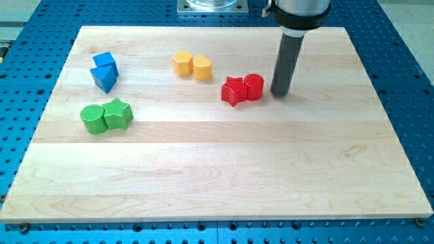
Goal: Move the red star above the heart
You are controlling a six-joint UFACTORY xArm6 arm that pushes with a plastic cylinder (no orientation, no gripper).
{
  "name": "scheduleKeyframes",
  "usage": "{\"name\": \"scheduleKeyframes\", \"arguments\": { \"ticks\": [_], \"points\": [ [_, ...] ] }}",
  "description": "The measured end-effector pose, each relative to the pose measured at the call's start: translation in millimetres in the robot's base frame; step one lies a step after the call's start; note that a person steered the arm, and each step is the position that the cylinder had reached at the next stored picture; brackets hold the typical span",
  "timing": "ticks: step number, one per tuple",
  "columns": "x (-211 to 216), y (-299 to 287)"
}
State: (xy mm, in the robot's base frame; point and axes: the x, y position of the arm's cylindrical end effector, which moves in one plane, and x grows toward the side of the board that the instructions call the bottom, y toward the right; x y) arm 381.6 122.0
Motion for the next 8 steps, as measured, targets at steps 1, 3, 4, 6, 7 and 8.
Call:
{"name": "scheduleKeyframes", "arguments": {
  "ticks": [1,3,4,6,7,8],
  "points": [
    [-5.6,-5.7],
    [9.9,-15.2],
    [63.8,-27.5],
    [6.8,-84.6],
    [-56.9,-84.7],
    [-111.1,-84.7]
  ]
}}
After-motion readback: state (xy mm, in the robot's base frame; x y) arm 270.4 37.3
